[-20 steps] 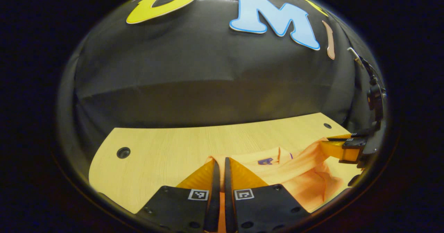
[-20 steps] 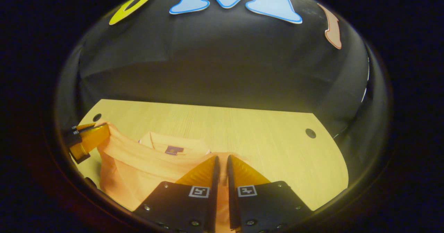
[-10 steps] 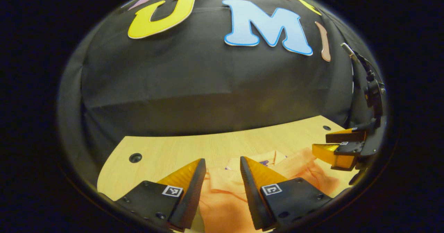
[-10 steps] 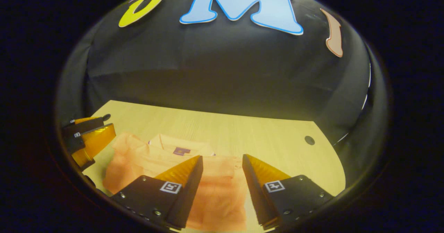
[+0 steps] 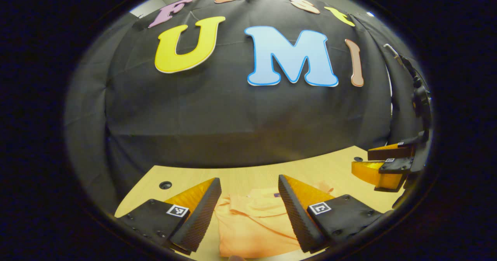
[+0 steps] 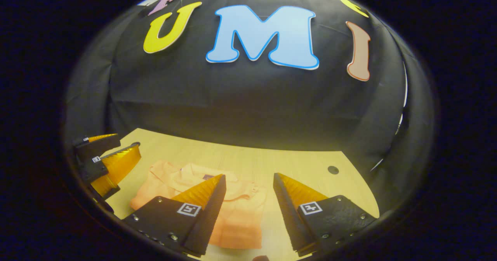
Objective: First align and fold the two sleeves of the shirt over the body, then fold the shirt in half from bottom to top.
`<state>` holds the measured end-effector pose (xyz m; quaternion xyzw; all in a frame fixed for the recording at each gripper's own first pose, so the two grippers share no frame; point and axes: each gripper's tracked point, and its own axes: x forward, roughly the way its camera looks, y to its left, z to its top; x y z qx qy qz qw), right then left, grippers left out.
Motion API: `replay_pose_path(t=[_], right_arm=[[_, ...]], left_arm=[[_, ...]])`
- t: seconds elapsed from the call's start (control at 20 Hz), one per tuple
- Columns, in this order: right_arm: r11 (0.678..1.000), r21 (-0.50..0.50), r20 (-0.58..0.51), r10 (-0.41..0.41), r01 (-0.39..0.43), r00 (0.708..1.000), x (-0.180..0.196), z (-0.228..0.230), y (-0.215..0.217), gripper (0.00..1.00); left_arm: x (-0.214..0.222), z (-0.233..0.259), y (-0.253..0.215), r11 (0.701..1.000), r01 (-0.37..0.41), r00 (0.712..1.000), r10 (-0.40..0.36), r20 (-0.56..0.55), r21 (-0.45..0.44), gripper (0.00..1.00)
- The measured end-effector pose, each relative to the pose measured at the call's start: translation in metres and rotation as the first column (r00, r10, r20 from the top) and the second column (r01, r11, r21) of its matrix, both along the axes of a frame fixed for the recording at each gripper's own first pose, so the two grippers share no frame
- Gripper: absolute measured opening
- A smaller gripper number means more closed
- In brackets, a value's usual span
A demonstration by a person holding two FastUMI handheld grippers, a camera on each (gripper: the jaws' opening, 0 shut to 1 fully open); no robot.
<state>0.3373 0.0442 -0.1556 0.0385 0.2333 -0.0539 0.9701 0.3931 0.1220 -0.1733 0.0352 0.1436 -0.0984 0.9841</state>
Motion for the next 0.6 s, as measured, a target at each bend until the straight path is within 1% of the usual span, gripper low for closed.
replay_pose_path(t=[0.2,0.25,0.3,0.35,0.4,0.45,0.5,0.6], right_arm=[[1.000,-0.029,0.069,0.006,-0.004,0.998,-0.033,0.030,-0.011,0.77],[1.000,-0.026,0.082,0.010,-0.008,0.997,-0.043,0.037,-0.011,0.77],[1.000,-0.019,0.099,0.011,-0.010,0.995,-0.052,0.042,-0.012,0.75],[1.000,-0.008,0.116,0.011,-0.011,0.993,-0.062,0.048,-0.013,0.75],[1.000,0.006,0.131,0.012,-0.013,0.991,-0.071,0.052,-0.016,0.77],[1.000,0.019,0.145,0.009,-0.012,0.989,-0.080,0.057,-0.018,0.75],[0.999,0.029,0.166,0.011,-0.016,0.986,-0.090,0.062,-0.018,0.77],[0.999,0.031,0.199,0.019,-0.025,0.980,-0.108,0.070,-0.021,0.77]], left_arm=[[-0.037,0.029,-0.012,1.000,-0.015,0.999,0.016,0.042,-0.017,0.97],[-0.046,0.034,-0.015,1.000,-0.021,0.998,0.022,0.052,-0.019,0.97],[-0.057,0.039,-0.016,0.999,-0.025,0.998,0.027,0.061,-0.023,0.96],[-0.068,0.045,-0.017,0.999,-0.032,0.997,0.034,0.070,-0.029,0.97],[-0.077,0.050,-0.020,0.999,-0.039,0.996,0.042,0.081,-0.037,0.96],[-0.087,0.054,-0.021,0.998,-0.048,0.995,0.052,0.090,-0.043,0.97],[-0.098,0.057,-0.021,0.997,-0.056,0.994,0.061,0.096,-0.048,0.96],[-0.116,0.063,-0.024,0.996,-0.073,0.991,0.079,0.109,-0.057,0.96]])
